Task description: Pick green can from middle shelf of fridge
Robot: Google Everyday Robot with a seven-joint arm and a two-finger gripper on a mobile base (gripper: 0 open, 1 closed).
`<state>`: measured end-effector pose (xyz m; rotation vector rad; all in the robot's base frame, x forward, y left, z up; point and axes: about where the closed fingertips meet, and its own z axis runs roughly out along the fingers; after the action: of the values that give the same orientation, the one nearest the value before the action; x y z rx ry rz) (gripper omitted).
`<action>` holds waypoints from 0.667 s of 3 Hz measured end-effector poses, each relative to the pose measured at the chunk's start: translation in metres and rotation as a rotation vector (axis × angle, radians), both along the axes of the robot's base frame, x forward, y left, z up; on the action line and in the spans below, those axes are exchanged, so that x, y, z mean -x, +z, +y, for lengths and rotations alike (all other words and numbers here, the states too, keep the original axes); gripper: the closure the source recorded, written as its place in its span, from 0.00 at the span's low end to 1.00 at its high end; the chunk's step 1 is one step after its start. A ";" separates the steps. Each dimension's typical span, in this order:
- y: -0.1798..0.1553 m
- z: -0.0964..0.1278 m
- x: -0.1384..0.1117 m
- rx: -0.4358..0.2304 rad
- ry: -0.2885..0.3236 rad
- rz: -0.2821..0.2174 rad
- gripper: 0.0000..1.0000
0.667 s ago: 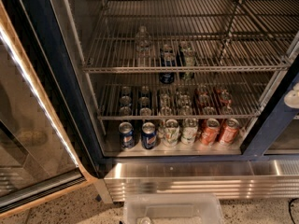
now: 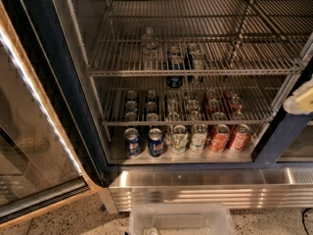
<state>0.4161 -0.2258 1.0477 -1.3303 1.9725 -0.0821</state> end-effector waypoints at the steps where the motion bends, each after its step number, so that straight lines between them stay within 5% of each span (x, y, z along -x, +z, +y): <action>1: -0.027 0.007 -0.010 -0.135 -0.076 -0.021 0.00; 2: -0.051 0.020 -0.034 -0.285 -0.140 -0.074 0.00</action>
Offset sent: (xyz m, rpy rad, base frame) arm 0.0534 0.0275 -0.0889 0.4339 -0.0916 -0.1973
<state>0.4496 -0.2054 0.9970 -0.9931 1.9299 0.0798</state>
